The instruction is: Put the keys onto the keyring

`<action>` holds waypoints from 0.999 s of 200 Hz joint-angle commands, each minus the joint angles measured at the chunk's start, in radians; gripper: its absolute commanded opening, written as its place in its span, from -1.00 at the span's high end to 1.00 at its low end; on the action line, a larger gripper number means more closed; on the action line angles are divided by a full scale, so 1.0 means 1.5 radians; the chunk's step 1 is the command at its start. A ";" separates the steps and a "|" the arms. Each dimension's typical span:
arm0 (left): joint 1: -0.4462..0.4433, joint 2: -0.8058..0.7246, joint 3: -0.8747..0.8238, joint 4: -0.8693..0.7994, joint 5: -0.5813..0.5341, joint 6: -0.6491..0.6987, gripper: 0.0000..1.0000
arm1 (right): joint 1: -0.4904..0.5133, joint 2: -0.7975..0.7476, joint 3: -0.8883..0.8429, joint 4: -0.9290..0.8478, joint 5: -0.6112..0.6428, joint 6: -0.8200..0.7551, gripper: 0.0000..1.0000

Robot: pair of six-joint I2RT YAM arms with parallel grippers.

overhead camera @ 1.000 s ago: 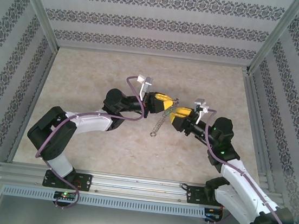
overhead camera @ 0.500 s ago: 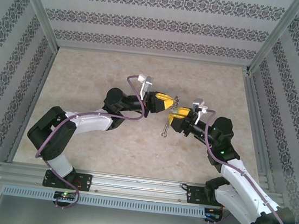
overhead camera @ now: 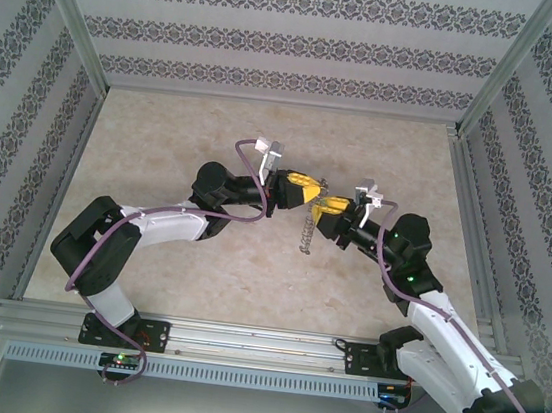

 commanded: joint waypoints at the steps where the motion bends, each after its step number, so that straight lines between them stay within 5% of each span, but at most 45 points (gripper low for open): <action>1: -0.011 0.005 0.024 0.021 0.008 -0.008 1.00 | 0.006 -0.002 0.018 0.026 -0.013 -0.010 0.55; 64: -0.011 0.000 0.020 0.015 0.005 0.000 1.00 | -0.002 -0.033 0.011 -0.008 -0.006 -0.017 1.00; 200: -0.009 -0.115 0.031 -0.340 -0.011 0.272 1.00 | -0.019 -0.049 0.052 -0.188 0.052 -0.066 1.00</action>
